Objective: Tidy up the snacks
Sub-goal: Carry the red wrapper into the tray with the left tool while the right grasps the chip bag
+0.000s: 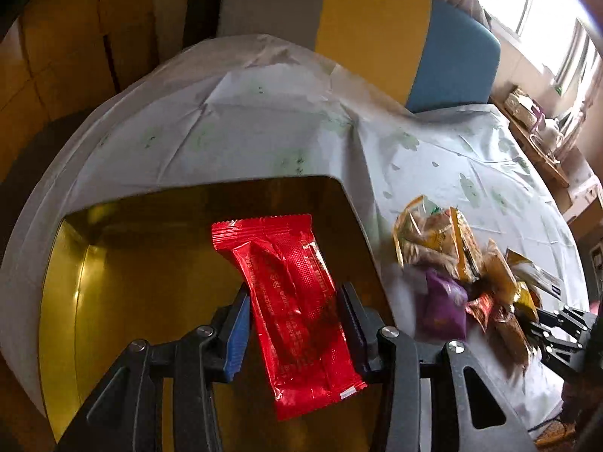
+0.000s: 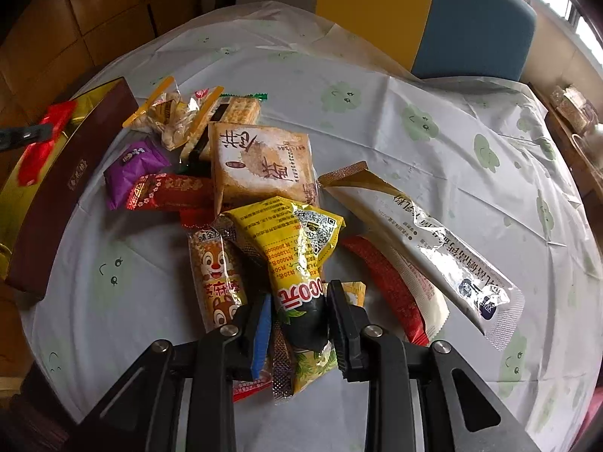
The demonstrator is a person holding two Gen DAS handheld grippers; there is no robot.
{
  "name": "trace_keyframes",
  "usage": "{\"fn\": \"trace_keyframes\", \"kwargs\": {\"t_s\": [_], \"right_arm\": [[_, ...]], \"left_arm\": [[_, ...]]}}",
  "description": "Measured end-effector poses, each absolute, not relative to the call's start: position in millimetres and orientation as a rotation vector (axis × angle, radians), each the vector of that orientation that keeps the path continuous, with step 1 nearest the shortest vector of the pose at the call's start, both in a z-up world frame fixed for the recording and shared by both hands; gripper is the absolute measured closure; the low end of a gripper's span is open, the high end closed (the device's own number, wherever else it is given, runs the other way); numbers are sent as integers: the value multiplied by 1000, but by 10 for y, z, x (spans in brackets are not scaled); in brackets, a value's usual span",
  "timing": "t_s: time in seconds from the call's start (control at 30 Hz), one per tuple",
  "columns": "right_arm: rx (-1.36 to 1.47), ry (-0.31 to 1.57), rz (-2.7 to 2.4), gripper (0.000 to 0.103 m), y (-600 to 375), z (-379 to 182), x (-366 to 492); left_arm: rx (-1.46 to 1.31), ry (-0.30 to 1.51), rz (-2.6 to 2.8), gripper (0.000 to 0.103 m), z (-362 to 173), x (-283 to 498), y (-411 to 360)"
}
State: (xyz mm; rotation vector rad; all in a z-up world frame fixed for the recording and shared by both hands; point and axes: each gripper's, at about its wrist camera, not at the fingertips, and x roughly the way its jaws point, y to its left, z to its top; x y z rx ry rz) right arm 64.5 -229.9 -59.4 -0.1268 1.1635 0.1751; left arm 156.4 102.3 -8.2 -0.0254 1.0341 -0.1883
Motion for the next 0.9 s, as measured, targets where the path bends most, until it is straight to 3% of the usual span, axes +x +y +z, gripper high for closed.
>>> {"fn": "trace_keyframes", "kwargs": {"t_s": [0.13, 0.2, 0.53, 0.67, 0.9], "right_arm": [[-130, 1165, 172, 73, -2300, -607, 647], [-136, 1164, 168, 73, -2302, -618, 651], [-165, 1153, 165, 73, -2260, -626, 631], [-132, 1152, 184, 79, -2267, -573, 583], [-10, 1110, 229, 80, -2355, -320, 473]], "left_arm": [[-41, 1043, -173, 54, -165, 1685, 899], [-55, 1021, -158, 35, -144, 1667, 917], [-112, 969, -74, 35, 7, 1031, 1051], [-107, 931, -82, 35, 81, 671, 1061], [-141, 929, -52, 36, 73, 282, 1258]]}}
